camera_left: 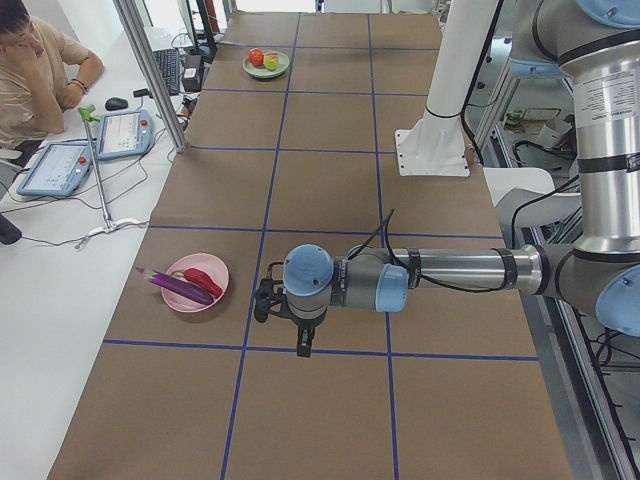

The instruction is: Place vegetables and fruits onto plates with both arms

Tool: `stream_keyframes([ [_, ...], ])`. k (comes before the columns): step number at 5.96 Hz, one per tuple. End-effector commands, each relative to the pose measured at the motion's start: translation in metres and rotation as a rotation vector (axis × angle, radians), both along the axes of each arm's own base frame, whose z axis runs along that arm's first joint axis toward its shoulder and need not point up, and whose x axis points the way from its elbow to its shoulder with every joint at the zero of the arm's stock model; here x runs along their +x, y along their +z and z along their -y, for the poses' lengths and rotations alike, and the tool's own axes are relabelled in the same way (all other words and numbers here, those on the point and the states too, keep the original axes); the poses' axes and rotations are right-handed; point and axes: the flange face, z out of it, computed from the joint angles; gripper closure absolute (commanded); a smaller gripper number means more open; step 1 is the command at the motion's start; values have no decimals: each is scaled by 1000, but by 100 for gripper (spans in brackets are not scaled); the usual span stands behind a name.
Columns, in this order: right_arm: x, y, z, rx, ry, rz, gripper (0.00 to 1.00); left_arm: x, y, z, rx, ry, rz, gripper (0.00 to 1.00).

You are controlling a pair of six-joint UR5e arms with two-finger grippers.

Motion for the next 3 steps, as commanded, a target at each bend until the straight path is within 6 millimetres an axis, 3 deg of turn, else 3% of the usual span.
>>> stream_keyframes([
  [1,10,-15,-8,-51,21,-4,0,0,-1,-1,1,0,-12,0],
  [3,8,-8,-9,-65,19,-1,0,0,-4,-9,5,1,-17,0],
])
